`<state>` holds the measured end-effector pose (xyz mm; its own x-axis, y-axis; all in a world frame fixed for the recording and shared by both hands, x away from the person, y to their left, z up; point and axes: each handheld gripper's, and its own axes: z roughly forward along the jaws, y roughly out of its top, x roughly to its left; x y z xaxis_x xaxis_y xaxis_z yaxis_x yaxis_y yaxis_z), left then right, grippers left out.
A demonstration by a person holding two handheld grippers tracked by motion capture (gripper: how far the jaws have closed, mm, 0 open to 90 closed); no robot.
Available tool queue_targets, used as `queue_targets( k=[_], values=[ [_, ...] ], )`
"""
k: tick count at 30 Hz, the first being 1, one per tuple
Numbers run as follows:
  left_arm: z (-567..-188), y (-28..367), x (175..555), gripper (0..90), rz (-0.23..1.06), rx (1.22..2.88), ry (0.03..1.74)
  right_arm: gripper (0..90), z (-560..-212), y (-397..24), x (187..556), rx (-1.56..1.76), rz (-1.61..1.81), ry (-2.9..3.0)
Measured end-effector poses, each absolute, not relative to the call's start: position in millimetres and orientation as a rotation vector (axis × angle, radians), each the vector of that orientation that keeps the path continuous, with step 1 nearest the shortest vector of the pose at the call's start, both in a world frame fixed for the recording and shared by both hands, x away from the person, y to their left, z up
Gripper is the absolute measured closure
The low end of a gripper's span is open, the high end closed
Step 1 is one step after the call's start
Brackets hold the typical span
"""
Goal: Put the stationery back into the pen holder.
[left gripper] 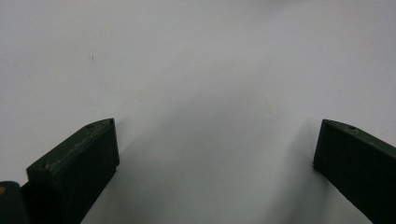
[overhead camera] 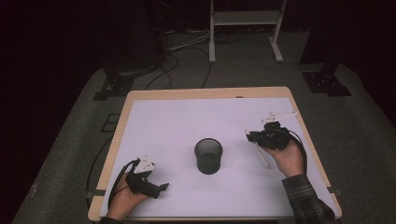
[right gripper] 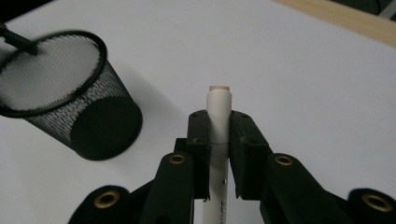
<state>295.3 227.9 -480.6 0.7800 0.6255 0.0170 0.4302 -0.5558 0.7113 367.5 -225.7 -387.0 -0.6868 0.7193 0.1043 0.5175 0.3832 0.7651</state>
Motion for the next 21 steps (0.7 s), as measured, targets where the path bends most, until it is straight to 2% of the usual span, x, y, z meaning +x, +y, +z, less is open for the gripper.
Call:
queue_targets(
  k=[21],
  values=[
    [-480.5, 228.0, 295.1, 0.0, 0.344, 2.248, 0.783, 78.1, -349.4, -202.0, 364.9, 0.942, 1.482, 2.336]
  ],
)
